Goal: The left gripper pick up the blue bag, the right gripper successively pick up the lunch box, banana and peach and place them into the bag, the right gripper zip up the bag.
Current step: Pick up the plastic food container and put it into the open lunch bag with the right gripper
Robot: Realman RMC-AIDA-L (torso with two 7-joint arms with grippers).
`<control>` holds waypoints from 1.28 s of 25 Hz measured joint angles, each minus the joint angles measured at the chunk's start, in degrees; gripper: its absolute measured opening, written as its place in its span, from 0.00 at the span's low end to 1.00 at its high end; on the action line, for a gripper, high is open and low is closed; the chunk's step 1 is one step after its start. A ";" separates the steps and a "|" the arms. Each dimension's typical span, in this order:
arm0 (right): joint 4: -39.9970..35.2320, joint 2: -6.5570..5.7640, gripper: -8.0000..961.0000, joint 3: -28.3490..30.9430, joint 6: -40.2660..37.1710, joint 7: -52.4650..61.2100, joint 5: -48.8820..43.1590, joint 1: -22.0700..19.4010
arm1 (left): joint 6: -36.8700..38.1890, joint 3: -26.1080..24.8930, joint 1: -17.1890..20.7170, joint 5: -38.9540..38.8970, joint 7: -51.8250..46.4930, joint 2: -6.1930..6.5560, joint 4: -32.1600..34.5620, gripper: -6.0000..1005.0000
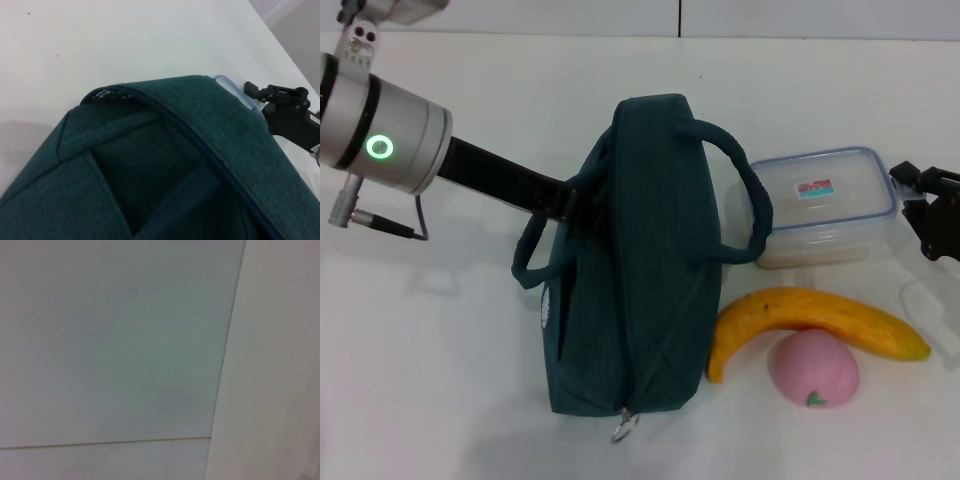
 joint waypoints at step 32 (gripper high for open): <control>6.14 0.04 0.11 4.81 -7.76 14.76 4.70 -2.06 | -0.34 -0.13 -1.34 -0.54 -0.03 0.18 0.19 0.06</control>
